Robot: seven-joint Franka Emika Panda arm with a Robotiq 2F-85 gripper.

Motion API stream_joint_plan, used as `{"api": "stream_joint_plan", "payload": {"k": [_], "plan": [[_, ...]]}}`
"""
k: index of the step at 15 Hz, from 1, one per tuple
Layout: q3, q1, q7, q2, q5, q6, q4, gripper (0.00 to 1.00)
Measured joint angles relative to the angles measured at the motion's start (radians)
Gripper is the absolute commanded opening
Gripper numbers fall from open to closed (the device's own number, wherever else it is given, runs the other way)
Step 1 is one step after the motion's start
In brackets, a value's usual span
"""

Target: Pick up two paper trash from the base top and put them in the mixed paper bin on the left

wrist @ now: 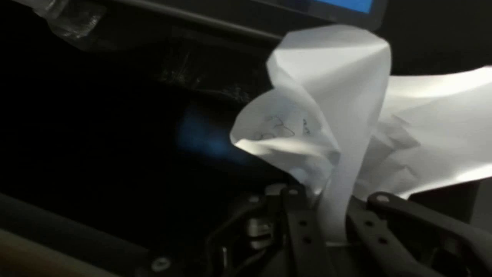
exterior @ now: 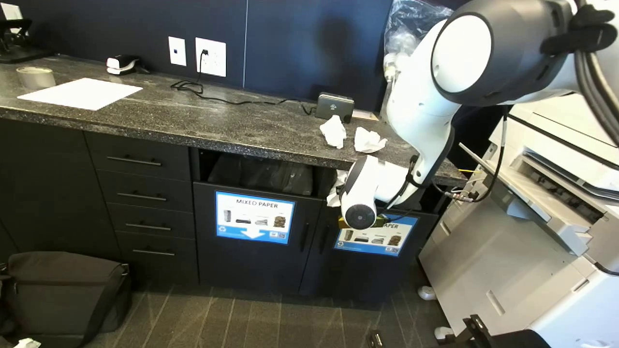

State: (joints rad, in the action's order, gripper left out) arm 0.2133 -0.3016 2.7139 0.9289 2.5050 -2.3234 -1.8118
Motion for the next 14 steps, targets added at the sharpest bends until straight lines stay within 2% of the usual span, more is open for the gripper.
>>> {"api": "stream_joint_plan", "payload": {"k": [8, 14], "plan": [[-0.016, 0.175, -0.001, 0.042, 0.0, -0.002, 0.027, 0.08], [0.024, 0.192, -0.001, 0.078, 0.0, -0.067, 0.122, 0.08]]}}
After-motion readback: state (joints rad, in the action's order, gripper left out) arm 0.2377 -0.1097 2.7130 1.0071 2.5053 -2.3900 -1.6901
